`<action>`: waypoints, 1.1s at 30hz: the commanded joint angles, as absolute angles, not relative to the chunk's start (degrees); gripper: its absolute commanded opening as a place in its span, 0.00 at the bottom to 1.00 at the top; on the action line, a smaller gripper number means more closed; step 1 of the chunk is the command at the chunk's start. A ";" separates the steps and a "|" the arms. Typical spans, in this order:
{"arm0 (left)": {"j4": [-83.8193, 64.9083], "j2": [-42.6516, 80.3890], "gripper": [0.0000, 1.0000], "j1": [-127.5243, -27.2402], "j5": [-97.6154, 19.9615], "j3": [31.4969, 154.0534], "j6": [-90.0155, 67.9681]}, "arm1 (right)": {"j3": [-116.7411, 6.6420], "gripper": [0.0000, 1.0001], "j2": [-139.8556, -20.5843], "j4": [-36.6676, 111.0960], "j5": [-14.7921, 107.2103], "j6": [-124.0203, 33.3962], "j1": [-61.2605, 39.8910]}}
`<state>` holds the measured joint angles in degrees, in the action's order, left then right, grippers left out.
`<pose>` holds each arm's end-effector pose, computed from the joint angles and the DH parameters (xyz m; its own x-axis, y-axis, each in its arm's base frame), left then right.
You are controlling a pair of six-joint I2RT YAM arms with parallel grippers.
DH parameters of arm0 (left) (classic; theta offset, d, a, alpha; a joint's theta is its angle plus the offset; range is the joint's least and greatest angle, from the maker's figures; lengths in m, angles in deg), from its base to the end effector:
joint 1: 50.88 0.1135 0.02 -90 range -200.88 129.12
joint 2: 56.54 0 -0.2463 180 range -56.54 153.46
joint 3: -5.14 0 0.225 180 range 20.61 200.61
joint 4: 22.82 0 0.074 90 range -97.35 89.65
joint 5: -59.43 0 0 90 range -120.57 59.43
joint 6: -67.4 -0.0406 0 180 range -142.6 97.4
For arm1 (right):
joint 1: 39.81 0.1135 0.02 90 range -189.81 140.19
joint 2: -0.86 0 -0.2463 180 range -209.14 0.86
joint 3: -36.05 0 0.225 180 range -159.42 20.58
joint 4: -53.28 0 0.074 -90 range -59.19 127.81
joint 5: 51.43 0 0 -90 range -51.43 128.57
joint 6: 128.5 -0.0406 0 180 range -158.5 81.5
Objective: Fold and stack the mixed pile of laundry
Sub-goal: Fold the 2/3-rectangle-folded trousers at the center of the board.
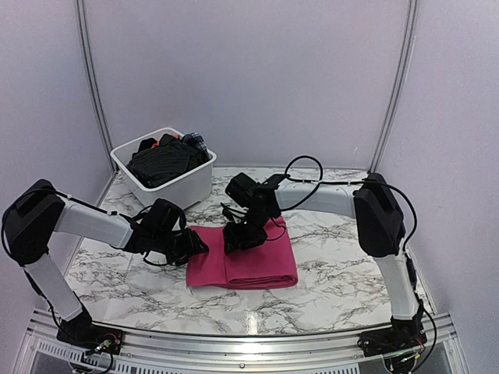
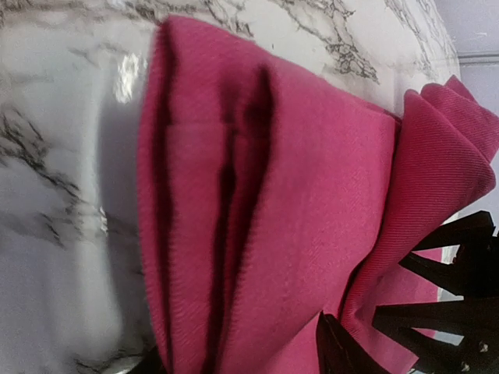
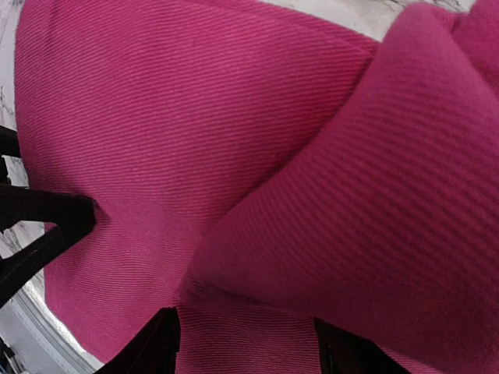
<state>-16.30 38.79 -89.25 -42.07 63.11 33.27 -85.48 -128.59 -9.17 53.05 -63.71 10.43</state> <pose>0.2331 -0.1949 0.1433 -0.9017 -0.3207 -0.2900 -0.0453 0.7372 -0.6742 0.2720 0.3428 0.1660 -0.8849 -0.4188 -0.2036 -0.4654 0.8103 0.3562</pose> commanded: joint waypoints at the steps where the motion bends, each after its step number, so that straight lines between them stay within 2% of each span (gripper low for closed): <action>1: -19.27 41.98 0.44 -93.58 -44.10 65.34 35.07 | -80.01 0.56 -125.78 -12.72 47.12 -60.93 8.61; 6: -23.27 43.69 0.42 -97.03 -44.21 66.82 38.09 | -73.14 0.54 -118.60 -11.24 46.39 -55.19 0.60; 10: -24.84 43.00 0.51 -97.05 -43.42 66.12 39.90 | -76.24 0.58 -116.56 -13.49 48.00 -53.58 0.22; 13: -24.92 41.69 0.64 -96.91 -41.41 64.46 42.56 | -76.98 0.62 -115.25 -13.23 49.43 -56.33 3.16; 14: -24.86 41.90 0.66 -96.87 -41.33 64.48 42.97 | -77.24 0.63 -115.24 -13.44 49.37 -57.25 4.18; 26: -27.44 45.47 0.60 -96.95 -41.90 63.74 46.92 | -78.63 0.61 -121.86 -12.75 47.82 -63.68 10.05; 29: -27.80 45.91 0.55 -96.96 -41.99 63.37 47.49 | -78.48 0.55 -124.17 -14.14 43.24 -63.51 11.06; 33: -28.18 46.18 0.54 -96.95 -41.99 62.69 48.33 | -77.82 0.44 -125.88 -13.68 41.26 -63.47 12.13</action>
